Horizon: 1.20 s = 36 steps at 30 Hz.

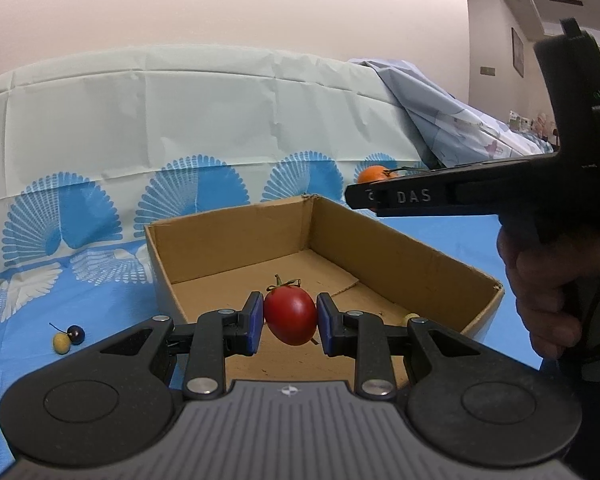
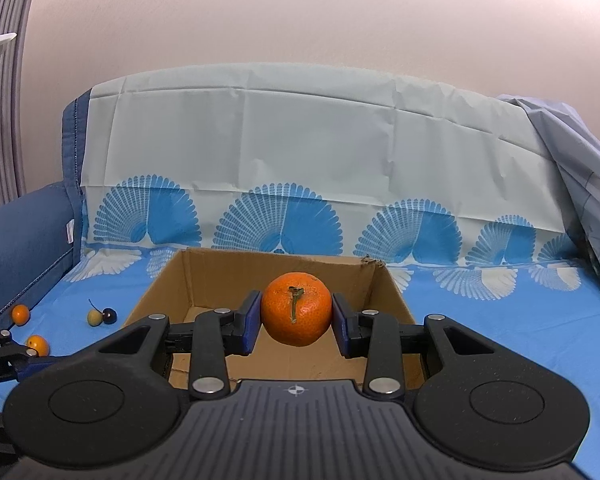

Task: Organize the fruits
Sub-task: 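Open the right tool to drop the mandarin into the box while the left tool releases the tomato, then grasp the dark brown round fruit with the left tool while the right tool returns to the fruits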

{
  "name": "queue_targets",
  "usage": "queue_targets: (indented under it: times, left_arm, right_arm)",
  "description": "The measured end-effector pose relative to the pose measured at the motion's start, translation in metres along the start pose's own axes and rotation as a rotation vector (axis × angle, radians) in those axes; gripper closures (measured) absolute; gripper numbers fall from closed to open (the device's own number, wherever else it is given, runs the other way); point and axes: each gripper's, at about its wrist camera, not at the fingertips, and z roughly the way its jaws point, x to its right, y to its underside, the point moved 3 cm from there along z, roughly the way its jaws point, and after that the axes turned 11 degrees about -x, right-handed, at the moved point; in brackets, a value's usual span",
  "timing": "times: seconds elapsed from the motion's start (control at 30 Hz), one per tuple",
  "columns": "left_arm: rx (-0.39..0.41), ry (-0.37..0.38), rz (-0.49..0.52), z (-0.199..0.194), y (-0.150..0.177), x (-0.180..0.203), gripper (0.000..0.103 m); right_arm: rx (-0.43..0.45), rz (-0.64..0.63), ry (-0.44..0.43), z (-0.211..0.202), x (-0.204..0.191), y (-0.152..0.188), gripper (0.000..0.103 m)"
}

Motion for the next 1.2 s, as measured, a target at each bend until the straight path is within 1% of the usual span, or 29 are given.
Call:
queue_targets:
  times: [0.03,0.1,0.13,0.17,0.23,0.57,0.63,0.73,0.77,0.8,0.83,0.87,0.93,1.0,1.07,1.13,1.2]
  left_arm:
    - [-0.006,0.002,0.000,0.001,0.000,0.001,0.070]
    - [-0.021,0.003,0.000,0.004,0.001,0.000,0.054]
    - [-0.016,-0.002,0.001,0.004,0.001,0.000,0.054]
    - [-0.014,-0.003,0.002,0.003,0.001,0.000,0.054]
    - [-0.011,-0.003,-0.004,0.003,0.001,-0.002,0.054]
    - [-0.007,-0.027,-0.028,-0.001,0.001,-0.010,0.054]
    - [-0.011,-0.039,-0.029,-0.002,0.001,-0.013,0.055]
    - [-0.015,-0.081,-0.031,-0.008,0.002,-0.022,0.063]
    - [-0.019,-0.097,-0.050,-0.012,0.002,-0.028,0.066]
    - [-0.021,-0.106,-0.072,-0.015,0.001,-0.035,0.072]
    - [-0.024,-0.116,-0.101,-0.020,0.001,-0.044,0.075]
    - [-0.026,-0.122,-0.132,-0.026,0.000,-0.054,0.077]
    - [-0.026,-0.144,-0.191,-0.037,-0.004,-0.076,0.077]
    - [-0.023,-0.176,-0.258,-0.050,-0.008,-0.102,0.077]
    - [-0.019,-0.210,-0.346,-0.064,-0.009,-0.130,0.077]
    - [-0.015,-0.223,-0.451,-0.077,-0.007,-0.158,0.077]
    - [-0.011,-0.245,-0.526,-0.087,-0.004,-0.176,0.077]
  right_arm:
    - [-0.003,-0.001,-0.001,0.001,0.000,0.000,0.064]
    - [-0.014,0.001,-0.002,0.003,0.000,0.000,0.061]
    - [-0.016,0.000,0.001,0.004,0.000,0.000,0.050]
    - [-0.010,0.001,0.010,0.004,0.000,0.000,0.044]
    - [0.001,0.007,0.016,0.002,0.000,-0.001,0.043]
    - [-0.003,0.018,0.017,0.005,-0.003,0.000,0.041]
    - [-0.003,0.029,0.012,0.006,-0.004,-0.001,0.041]
    - [0.001,0.042,0.004,0.005,-0.008,-0.001,0.041]
    - [0.005,0.044,0.003,0.004,-0.011,-0.001,0.041]
    - [0.010,0.046,0.003,0.003,-0.013,0.000,0.041]
    - [0.016,0.049,0.002,0.002,-0.017,-0.001,0.041]
    - [0.021,0.052,0.000,0.001,-0.019,-0.001,0.041]
    - [0.029,0.061,-0.009,-0.001,-0.025,-0.001,0.041]
    - [0.034,0.067,-0.026,-0.003,-0.032,-0.002,0.046]
    - [0.040,0.065,-0.050,-0.004,-0.040,-0.002,0.071]
    - [0.039,0.054,-0.085,-0.005,-0.049,-0.001,0.078]
    - [0.045,0.034,-0.118,-0.006,-0.060,-0.001,0.079]
